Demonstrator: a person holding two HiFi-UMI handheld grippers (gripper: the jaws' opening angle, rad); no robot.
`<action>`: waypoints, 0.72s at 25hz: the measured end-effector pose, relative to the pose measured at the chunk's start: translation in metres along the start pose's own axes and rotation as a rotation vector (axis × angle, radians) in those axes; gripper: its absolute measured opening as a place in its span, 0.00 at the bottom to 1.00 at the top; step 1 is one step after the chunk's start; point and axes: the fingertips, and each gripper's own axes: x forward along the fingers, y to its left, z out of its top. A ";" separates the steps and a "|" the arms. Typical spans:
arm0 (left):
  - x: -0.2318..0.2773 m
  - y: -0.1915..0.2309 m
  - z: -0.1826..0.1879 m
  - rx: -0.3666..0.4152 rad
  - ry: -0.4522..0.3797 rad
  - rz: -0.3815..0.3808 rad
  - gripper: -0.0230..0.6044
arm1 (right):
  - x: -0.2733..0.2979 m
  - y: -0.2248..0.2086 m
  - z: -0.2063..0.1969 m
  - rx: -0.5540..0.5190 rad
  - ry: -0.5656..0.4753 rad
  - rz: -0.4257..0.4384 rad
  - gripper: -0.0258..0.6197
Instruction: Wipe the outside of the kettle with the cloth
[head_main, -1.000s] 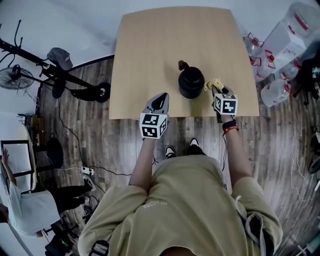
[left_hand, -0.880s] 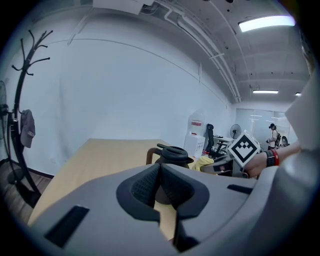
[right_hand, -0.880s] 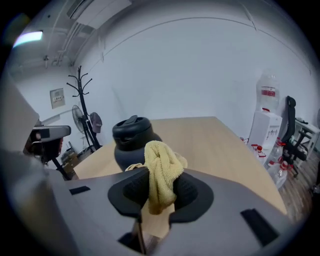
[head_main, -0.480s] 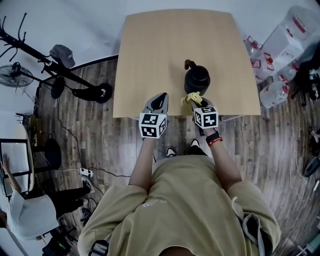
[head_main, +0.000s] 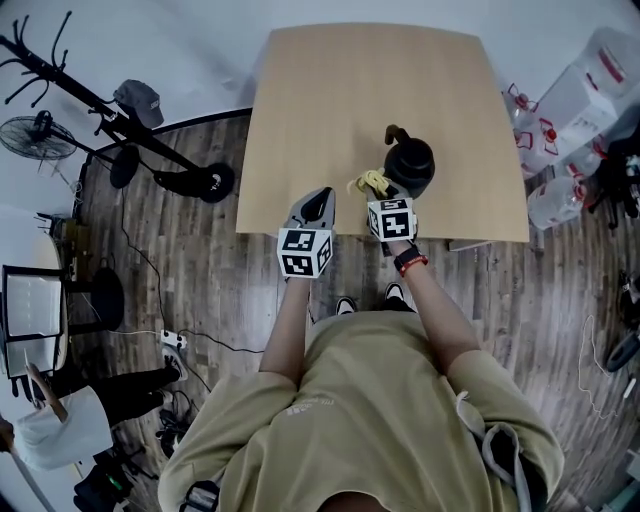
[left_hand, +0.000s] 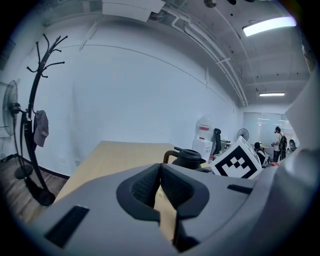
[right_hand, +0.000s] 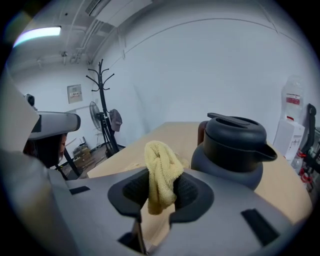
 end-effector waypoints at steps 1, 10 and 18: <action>-0.001 0.002 0.000 -0.001 0.001 0.004 0.08 | 0.004 0.000 0.002 0.001 0.000 -0.004 0.22; 0.002 0.006 0.000 0.009 0.011 0.007 0.08 | 0.014 -0.024 0.004 0.045 0.032 -0.126 0.22; 0.014 -0.009 0.001 0.021 0.017 -0.019 0.08 | 0.001 -0.034 -0.008 0.094 0.043 -0.117 0.22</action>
